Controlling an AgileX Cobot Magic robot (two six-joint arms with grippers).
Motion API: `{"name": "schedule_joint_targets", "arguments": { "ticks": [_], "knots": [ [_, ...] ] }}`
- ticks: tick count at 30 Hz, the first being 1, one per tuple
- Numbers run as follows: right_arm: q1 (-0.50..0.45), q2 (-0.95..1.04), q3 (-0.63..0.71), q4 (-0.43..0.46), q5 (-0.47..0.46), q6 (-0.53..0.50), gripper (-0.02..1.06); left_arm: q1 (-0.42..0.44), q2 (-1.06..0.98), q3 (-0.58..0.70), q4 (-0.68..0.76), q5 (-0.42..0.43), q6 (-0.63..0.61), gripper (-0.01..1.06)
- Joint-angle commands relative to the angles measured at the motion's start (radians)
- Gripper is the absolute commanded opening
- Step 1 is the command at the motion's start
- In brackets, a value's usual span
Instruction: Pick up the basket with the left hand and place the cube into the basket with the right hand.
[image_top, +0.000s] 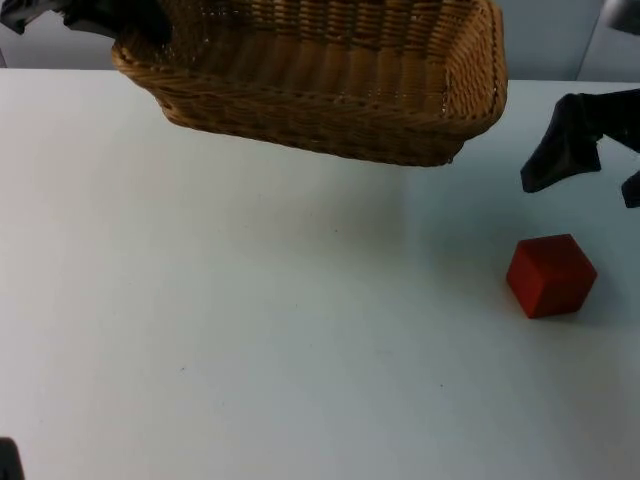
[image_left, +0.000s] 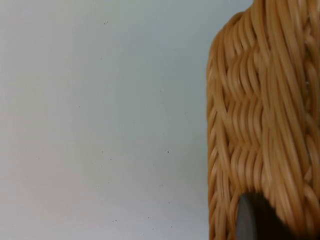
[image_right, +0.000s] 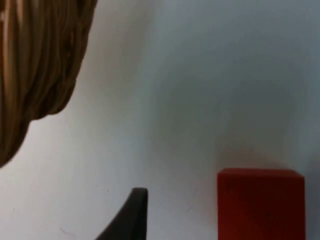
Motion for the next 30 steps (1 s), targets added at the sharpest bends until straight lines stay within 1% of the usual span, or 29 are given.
{"name": "schedule_joint_targets", "arguments": {
  "ticks": [1,3,6,10,11,20,23,24,26,30],
  "knots": [
    [0.023,0.035,-0.015,0.026,0.01,-0.052,1.05,-0.003,-0.009,0.0,-0.042,-0.009,-0.001,0.0],
    [0.035,0.05,-0.015,0.026,0.005,-0.061,1.05,-0.003,-0.009,0.0,-0.042,-0.009,-0.001,0.0],
    [0.075,0.087,-0.015,0.026,-0.037,-0.065,1.05,-0.003,-0.009,0.0,-0.042,-0.011,-0.001,0.0],
    [0.096,0.123,-0.015,0.019,-0.055,-0.065,1.05,-0.003,-0.009,0.0,-0.042,-0.011,-0.001,0.0],
    [0.098,0.135,-0.015,-0.002,-0.055,-0.062,1.05,-0.003,-0.009,0.0,-0.042,-0.009,-0.001,0.0],
    [0.098,0.139,-0.017,-0.017,-0.055,-0.051,1.05,-0.003,-0.009,0.0,-0.039,-0.005,-0.001,0.0],
    [0.098,0.139,-0.017,-0.072,-0.053,0.015,1.05,-0.003,-0.009,0.0,-0.037,-0.005,-0.001,0.0],
    [0.098,0.139,-0.017,-0.072,-0.053,0.015,1.05,-0.003,-0.009,0.0,-0.037,-0.005,-0.001,0.0],
    [0.098,0.138,-0.017,-0.127,-0.051,0.057,1.05,-0.003,-0.009,0.0,-0.037,-0.003,-0.001,0.0],
    [0.098,0.123,-0.017,-0.153,-0.051,0.071,1.05,-0.003,-0.009,0.0,-0.037,-0.003,-0.001,0.0]
  ]
}}
